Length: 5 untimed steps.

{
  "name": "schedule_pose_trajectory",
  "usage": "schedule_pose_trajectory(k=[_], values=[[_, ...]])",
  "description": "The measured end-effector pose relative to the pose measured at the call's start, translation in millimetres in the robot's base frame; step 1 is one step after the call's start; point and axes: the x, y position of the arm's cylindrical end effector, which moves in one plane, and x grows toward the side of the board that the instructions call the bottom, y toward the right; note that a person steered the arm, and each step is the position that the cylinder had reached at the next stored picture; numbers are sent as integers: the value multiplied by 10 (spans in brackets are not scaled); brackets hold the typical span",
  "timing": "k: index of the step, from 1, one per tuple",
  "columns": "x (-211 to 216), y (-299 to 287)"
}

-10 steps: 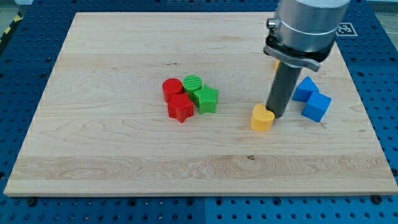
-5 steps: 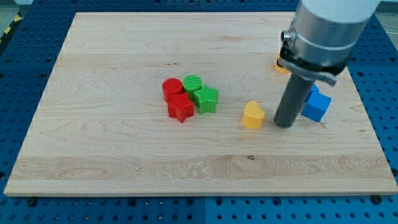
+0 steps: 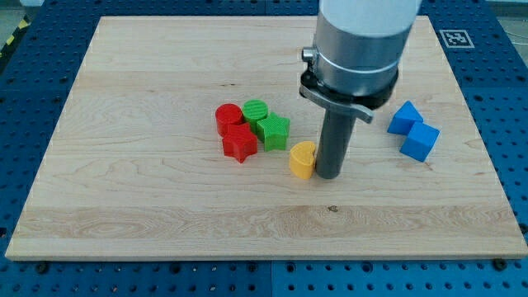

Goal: Place the yellow heart below the green star

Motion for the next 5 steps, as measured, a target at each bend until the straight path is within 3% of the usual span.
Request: schedule_pose_trajectory(k=[5], values=[[-131, -370]])
